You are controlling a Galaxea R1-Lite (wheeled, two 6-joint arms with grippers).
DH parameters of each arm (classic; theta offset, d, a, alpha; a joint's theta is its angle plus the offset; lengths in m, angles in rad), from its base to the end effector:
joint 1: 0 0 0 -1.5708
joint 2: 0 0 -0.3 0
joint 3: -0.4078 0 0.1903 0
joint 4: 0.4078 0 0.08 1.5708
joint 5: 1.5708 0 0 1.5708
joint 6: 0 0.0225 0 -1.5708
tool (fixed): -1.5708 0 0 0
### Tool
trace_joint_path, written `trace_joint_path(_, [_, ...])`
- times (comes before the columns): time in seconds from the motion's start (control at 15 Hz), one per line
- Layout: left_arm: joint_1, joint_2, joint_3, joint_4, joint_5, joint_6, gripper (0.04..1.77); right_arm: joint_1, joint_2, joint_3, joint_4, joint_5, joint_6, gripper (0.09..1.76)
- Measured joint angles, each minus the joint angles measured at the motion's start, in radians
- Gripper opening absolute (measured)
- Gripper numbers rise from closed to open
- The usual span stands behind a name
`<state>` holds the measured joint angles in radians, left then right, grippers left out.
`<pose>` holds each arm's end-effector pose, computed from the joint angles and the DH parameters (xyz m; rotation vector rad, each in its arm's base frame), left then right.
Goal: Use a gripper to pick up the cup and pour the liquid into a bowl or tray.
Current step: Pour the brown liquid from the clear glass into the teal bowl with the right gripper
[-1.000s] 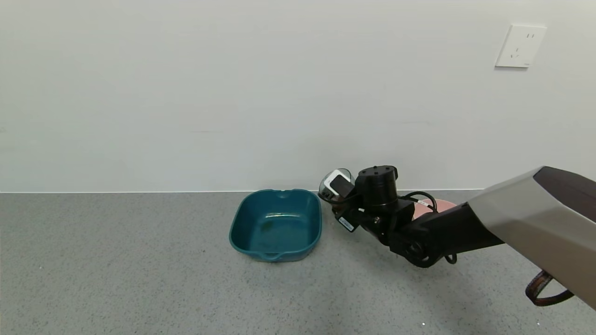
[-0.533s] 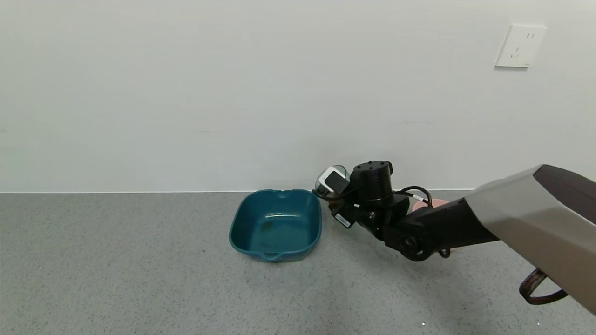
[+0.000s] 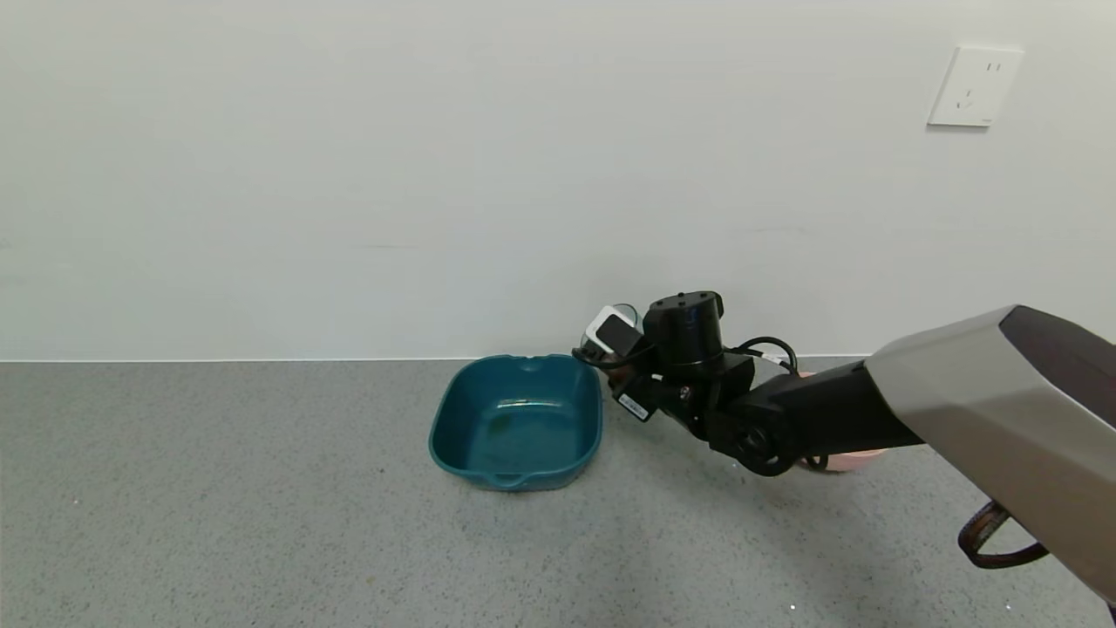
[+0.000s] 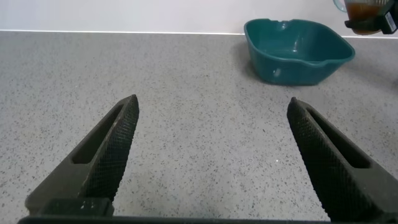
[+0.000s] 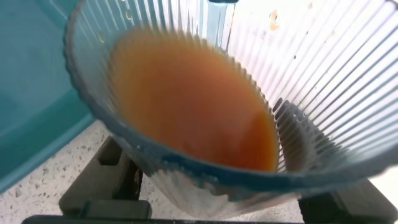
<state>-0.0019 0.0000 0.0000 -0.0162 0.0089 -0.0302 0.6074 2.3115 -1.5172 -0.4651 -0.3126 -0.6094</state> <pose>-0.0228 0.0002 0.0771 -0.0303 -0.0163 0.0068 0.3937 0.2652 0.1169 -0.7471 0.1993 0.3760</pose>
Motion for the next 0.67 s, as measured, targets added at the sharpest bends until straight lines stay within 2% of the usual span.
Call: trace_joint_path(0.67, [0.000,0.000,0.000,0.000,0.000,0.000,1.72,0.007,0.030,-0.060,0.049,-0.025,-0.052,1.35])
